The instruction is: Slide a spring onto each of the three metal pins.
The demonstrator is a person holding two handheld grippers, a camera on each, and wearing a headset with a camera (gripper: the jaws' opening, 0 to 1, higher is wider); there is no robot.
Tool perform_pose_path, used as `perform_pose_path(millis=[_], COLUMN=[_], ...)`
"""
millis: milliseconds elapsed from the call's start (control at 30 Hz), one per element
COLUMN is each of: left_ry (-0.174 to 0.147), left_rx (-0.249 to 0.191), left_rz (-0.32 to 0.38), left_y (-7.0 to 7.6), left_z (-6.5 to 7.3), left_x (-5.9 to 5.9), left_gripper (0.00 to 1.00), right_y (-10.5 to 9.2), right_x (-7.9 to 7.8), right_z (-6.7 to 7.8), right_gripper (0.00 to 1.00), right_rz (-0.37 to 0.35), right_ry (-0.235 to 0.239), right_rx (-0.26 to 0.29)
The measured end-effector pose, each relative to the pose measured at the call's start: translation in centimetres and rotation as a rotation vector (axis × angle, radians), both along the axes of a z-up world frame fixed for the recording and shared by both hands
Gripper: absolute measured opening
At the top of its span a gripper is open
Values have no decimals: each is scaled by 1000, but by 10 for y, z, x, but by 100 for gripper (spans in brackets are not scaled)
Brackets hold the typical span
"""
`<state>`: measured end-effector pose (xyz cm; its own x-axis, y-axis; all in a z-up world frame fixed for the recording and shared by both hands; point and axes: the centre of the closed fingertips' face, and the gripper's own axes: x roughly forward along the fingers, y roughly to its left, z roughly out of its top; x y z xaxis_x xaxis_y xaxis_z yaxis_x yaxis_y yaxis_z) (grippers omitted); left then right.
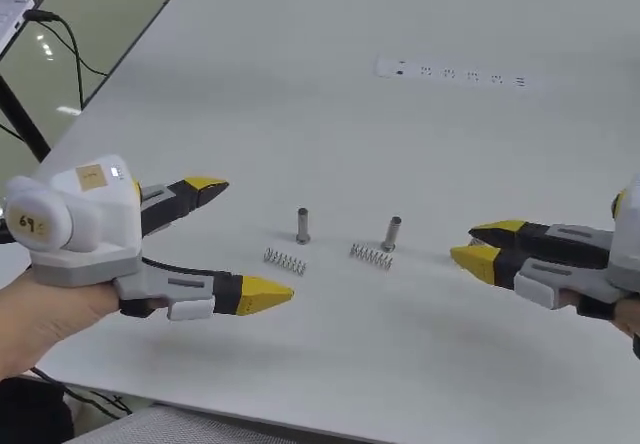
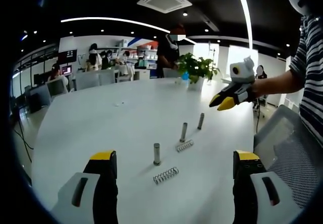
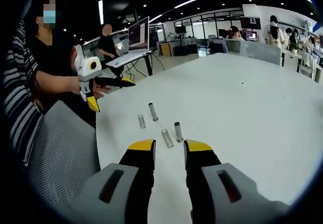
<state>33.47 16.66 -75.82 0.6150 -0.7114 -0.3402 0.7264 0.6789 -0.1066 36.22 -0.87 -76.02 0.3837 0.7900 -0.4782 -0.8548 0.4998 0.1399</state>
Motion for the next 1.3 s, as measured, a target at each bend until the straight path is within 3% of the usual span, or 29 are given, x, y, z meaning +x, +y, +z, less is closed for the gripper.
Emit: perform_pose_path(millis=[167, 267, 700, 967, 1300], left_ry=[4, 6, 8, 11, 17], left_rx=[1, -10, -7, -5, -3], left_rz=[4, 7, 12, 17, 20], left_y=[1, 0, 1, 3, 6], left_z=[0, 1, 1, 1, -1], left_x=[-1, -1, -1, 0, -2], left_gripper=[94, 94, 94, 94, 93], right_y=[5, 9, 48, 61, 67], right_x=[-1, -3, 1, -1, 8], right_z=[-11, -16, -22, -43, -68], right_gripper=[24, 24, 21, 20, 19], right_rz=[39, 99, 199, 247, 231], right_ry=[-4, -36, -42, -46, -51], right_rx=[-82, -153, -208, -267, -304])
